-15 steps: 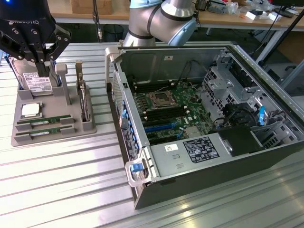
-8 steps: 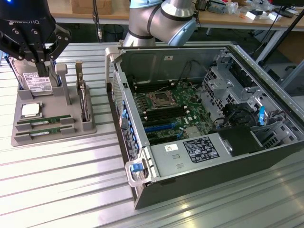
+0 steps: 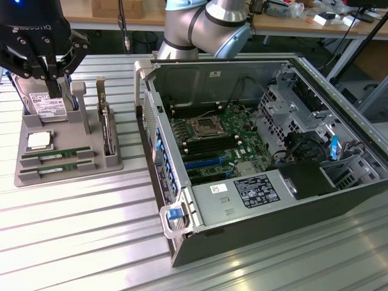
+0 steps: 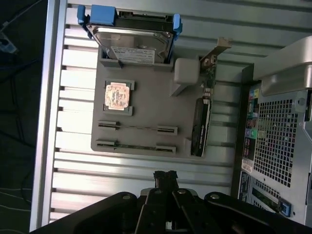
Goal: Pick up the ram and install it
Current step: 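Pick up the ram and move it above insertion slot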
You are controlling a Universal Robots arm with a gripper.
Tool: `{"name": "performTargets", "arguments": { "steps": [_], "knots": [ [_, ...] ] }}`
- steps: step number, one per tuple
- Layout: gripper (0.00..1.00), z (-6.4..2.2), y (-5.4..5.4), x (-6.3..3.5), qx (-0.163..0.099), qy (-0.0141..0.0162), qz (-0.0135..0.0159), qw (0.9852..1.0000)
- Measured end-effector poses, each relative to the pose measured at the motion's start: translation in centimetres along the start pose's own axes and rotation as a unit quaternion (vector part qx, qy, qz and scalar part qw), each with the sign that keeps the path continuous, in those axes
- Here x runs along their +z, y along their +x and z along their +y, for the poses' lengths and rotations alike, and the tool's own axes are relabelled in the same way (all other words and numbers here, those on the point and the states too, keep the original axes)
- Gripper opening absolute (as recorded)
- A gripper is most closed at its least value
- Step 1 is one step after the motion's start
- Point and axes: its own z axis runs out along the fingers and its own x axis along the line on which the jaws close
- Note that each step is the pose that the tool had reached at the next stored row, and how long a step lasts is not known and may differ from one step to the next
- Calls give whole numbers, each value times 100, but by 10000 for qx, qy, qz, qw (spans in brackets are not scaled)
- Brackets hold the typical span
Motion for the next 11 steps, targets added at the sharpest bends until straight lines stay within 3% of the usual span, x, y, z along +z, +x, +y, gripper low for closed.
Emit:
{"name": "performTargets", "arguments": {
  "steps": [11],
  "knots": [
    [11, 0, 0, 0, -485, -12, 22, 9988]
  ]
}}
